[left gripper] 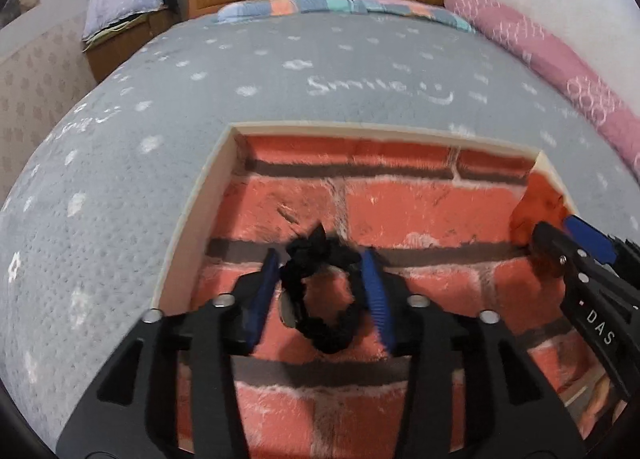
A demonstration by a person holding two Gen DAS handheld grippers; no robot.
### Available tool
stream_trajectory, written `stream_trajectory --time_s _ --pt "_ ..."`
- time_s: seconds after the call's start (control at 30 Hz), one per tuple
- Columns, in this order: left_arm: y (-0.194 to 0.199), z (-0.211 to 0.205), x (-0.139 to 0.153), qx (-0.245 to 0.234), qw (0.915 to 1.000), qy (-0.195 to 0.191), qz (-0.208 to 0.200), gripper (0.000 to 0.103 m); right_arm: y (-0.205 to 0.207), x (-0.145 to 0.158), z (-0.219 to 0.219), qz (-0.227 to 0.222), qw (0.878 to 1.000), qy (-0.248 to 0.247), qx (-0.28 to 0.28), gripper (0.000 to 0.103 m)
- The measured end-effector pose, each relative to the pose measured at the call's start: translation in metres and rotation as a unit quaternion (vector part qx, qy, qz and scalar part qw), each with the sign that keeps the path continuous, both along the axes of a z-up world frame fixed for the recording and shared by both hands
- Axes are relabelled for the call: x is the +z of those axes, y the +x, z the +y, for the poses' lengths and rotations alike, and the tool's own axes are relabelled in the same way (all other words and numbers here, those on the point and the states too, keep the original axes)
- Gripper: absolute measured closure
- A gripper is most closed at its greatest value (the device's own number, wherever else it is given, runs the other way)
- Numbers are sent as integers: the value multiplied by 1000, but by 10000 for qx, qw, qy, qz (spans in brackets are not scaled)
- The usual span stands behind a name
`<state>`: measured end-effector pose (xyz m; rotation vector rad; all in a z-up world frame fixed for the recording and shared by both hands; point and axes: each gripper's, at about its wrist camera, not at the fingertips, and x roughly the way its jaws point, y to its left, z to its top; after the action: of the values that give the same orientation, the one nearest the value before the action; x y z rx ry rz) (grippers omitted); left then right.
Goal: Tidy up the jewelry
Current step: 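Carry both scrunchies into the brick-lined tray and open both tools, then grasp the white-strap watch with the left tool while the right tool grasps the cream scrunchie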
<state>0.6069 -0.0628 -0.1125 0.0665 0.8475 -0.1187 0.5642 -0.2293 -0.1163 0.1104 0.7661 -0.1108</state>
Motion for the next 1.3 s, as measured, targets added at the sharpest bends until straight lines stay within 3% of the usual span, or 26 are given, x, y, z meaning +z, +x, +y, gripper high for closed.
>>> stream_trajectory --time_s 0.07,0.27,0.43,0.6,0.9,1.17,1.3 --pt "-7 6 12 89 9999 -71 -82 30 -7 12 -4 -79 10000 48 32 52" --pt "-44 31 65 226 9985 -266 -425 14 -41 58 -17 -457 9989 135 -4 36" --pt "-98 52 107 251 9954 -316 -872 5 -92 94 -19 -839 9965 22 -38 26" --pt "-149 65 123 255 9942 -320 -993 5 -150 105 -16 -1023 9947 47 -70 23" --pt "-251 83 117 325 9911 -54 -1291 5 -240 84 -9 -923 9957 79 -10 22" --pt "-310 117 80 576 9934 -272 -955 5 -301 48 4 -731 9970 267 59 22" --pt "-333 131 63 721 9931 -114 -921 5 -325 24 16 -543 9983 173 139 22"
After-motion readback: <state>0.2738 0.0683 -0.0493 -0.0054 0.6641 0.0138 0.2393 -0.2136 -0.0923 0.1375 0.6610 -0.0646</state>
